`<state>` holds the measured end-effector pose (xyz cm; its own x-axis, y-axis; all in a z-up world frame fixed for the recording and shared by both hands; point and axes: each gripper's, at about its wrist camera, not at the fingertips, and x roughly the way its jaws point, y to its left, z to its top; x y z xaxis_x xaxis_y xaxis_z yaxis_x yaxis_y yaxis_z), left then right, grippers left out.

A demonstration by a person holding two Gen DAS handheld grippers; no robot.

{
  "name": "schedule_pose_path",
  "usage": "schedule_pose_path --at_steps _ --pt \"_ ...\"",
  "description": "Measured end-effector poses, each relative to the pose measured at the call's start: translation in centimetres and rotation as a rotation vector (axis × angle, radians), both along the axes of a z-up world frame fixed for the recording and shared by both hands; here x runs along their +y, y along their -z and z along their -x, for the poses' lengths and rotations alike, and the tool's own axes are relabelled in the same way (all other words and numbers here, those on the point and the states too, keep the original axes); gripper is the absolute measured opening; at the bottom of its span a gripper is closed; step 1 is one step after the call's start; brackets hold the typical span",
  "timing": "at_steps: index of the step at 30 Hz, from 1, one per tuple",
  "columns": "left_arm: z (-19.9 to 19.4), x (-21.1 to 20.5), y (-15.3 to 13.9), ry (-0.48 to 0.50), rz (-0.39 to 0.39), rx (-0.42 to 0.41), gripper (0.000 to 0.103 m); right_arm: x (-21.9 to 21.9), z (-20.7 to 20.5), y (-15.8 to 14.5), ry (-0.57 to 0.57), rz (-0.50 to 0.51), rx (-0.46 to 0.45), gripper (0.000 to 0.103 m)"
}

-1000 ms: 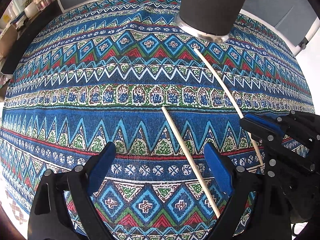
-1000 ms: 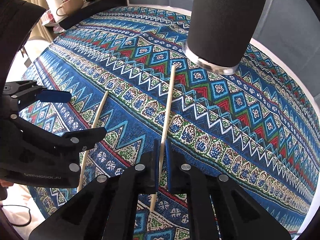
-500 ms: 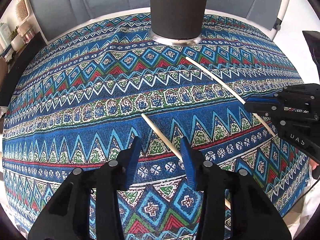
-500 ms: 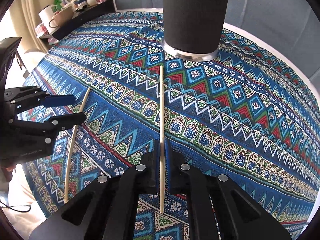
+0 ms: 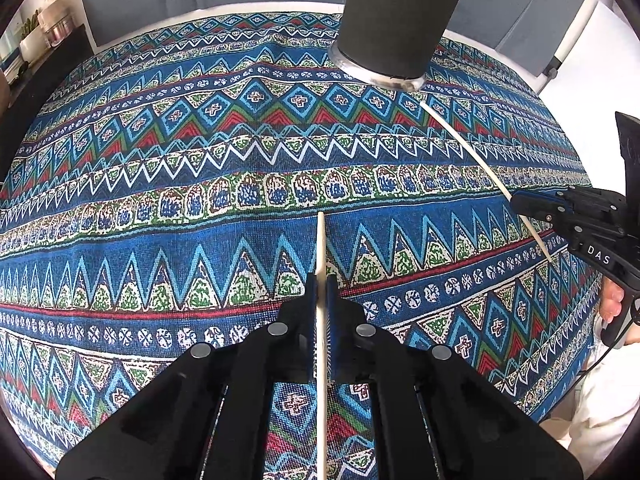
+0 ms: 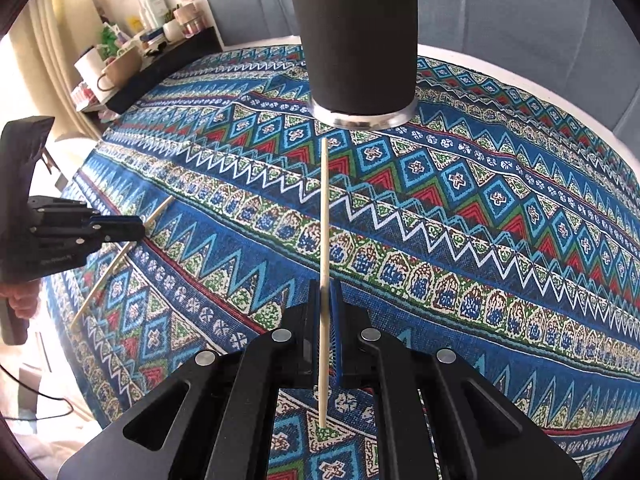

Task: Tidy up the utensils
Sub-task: 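Lower both grippers to the last sticks on the cloth and each grasp one, then lift the held sticks over the black cup and lower them into it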

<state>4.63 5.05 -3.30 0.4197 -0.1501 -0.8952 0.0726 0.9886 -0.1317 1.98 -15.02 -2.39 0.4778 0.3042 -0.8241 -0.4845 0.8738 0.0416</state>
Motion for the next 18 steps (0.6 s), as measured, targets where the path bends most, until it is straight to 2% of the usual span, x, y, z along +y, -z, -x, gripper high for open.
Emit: schedule_pose_path --at_steps 6,18 --pt "0.2 1.1 -2.4 -0.002 0.038 -0.047 0.005 -0.4 0.0 -2.1 0.001 -0.098 -0.024 0.005" --pt "-1.5 -0.5 -11.1 0.041 0.097 -0.244 0.005 -1.4 -0.5 -7.9 0.004 -0.327 -0.099 0.005"
